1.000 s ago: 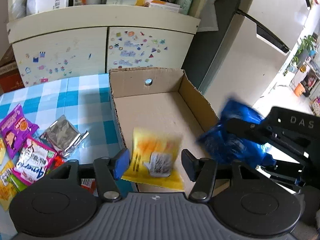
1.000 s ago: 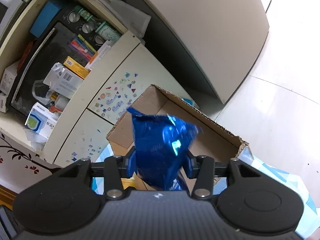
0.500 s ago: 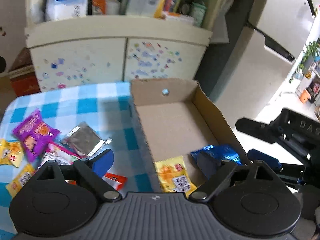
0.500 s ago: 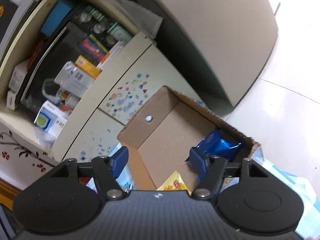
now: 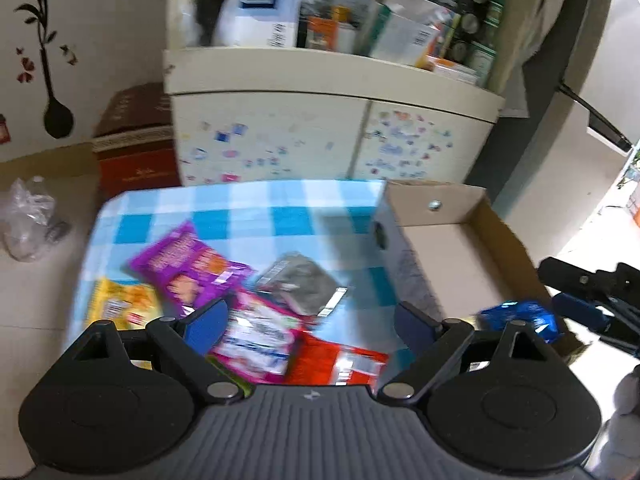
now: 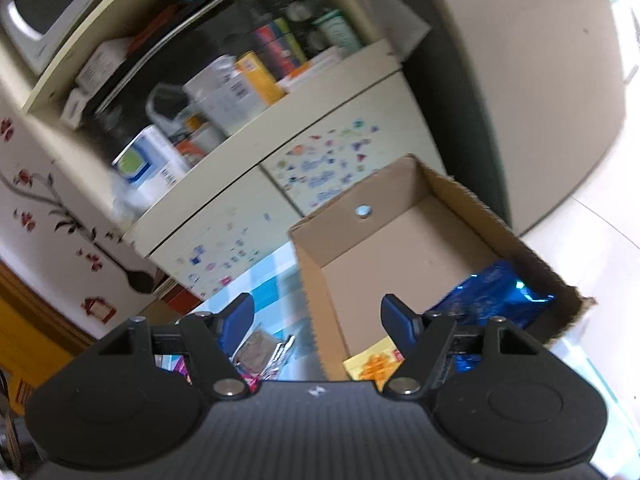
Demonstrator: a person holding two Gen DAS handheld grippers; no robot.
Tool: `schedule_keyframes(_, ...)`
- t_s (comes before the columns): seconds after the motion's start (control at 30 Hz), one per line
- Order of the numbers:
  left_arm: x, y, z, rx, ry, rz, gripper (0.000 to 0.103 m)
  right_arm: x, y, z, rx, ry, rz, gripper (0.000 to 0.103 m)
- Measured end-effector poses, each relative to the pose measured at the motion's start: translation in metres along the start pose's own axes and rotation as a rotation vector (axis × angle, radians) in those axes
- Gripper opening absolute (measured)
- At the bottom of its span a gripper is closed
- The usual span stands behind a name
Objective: Organize snacks
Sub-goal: 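Move both open grippers back over the snack pile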
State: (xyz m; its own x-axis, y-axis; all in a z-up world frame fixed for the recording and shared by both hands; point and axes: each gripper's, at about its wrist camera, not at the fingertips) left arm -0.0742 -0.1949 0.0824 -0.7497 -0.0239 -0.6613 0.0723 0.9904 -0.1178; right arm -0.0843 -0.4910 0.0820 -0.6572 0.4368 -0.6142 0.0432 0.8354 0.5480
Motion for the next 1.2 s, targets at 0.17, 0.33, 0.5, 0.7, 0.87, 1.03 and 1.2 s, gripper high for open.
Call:
schedule_keyframes(0.17, -0.001, 0.033, -0.005, -0.035, 0.006, 0.004, 0.094, 0.009, 0.018, 0.005, -0.038, 0.022, -0.080, 0.071)
schedule_keyframes(0.33, 0.006, 0.065, -0.001, -0.082, 0.036, -0.003, 0.095, 0.020, 0.032, 0.014, -0.088, 0.070, -0.140, 0.071)
schedule_keyframes(0.5, 0.017, 0.088, 0.008, -0.117, 0.067, -0.027, 0.095, 0.036, 0.047, 0.025, -0.107, 0.135, -0.200, 0.071)
schedule_keyframes(0.7, 0.031, 0.091, 0.024, -0.143, 0.146, 0.058, 0.095, 0.054, 0.059, 0.042, -0.125, 0.220, -0.228, 0.072)
schedule_keyframes(0.87, 0.048, 0.085, 0.039, -0.141, 0.172, 0.221, 0.095, 0.073, 0.067, 0.057, -0.110, 0.302, -0.246, 0.074)
schedule_keyframes(1.03, 0.055, 0.093, 0.054, -0.118, 0.192, 0.255, 0.095, 0.089, 0.074, 0.071, -0.062, 0.359, -0.254, 0.077)
schedule_keyframes(1.2, 0.061, 0.095, 0.071, -0.129, 0.220, 0.315, 0.095, 0.100, 0.072, 0.088, 0.012, 0.410, -0.202, 0.078)
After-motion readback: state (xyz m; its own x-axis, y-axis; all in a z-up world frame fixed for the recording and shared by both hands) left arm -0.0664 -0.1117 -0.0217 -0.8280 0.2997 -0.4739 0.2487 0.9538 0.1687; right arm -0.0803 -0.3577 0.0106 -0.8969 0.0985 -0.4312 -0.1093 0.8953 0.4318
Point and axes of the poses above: each gripper's, at about its wrist camera, not at the fingertips, and z roughly the way its jaws point, y to its left, x to its underside
